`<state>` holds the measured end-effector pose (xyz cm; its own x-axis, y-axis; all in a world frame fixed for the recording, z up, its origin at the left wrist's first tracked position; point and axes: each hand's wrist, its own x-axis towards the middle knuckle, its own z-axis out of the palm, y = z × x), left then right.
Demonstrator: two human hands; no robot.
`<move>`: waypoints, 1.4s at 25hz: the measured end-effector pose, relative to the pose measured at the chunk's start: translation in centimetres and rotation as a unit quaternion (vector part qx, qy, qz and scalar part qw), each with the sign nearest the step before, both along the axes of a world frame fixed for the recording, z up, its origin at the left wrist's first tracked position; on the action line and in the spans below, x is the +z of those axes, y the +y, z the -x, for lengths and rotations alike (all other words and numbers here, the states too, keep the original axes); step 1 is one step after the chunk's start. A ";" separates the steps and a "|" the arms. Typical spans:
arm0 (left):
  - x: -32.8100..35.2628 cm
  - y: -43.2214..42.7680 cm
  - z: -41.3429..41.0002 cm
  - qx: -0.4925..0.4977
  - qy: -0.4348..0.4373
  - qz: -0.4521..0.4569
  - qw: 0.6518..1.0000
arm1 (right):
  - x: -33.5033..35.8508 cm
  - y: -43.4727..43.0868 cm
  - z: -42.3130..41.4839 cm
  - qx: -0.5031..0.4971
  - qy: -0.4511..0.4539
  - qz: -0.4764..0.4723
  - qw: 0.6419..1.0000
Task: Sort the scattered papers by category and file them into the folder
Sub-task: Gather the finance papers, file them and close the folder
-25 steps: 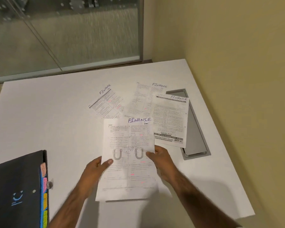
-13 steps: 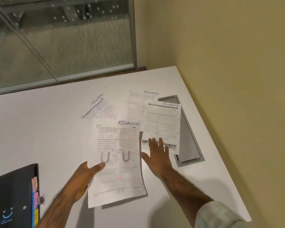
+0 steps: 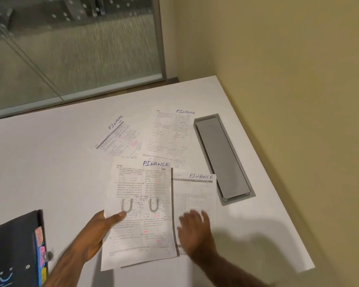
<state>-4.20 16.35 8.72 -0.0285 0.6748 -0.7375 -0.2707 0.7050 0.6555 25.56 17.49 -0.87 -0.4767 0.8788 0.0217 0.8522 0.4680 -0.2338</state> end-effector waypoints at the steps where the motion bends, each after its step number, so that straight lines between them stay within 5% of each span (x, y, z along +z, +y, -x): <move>1: -0.1 0.0 -0.2 -0.006 -0.001 0.004 1.000 | 0.3 2.6 -0.3 -0.037 -0.028 0.015 0.999; 4: -0.2 -0.1 -0.5 -0.013 0.000 0.015 1.000 | 1.4 10.0 -1.6 -0.125 -0.091 0.154 0.976; 7: -0.4 -0.5 -0.8 -0.029 0.002 0.020 0.999 | 2.1 12.6 -2.3 -0.110 -0.107 0.211 0.965; 16: -1.2 -2.0 -2.3 -0.086 0.007 0.038 0.996 | 1.6 5.3 -4.2 -0.271 -0.058 0.198 0.940; 23: -3.9 -1.5 -4.2 -0.137 0.108 0.043 0.984 | 0.9 4.0 -4.0 -0.255 -0.042 0.199 0.945; 28: -6.0 -1.9 -6.4 -0.224 0.311 0.039 0.923 | -0.1 2.3 -3.7 -0.201 -0.066 0.180 0.961; 35: -5.3 -3.4 -9.1 -0.336 0.483 0.079 0.805 | 0.0 1.8 -5.0 -0.157 -0.052 0.186 0.969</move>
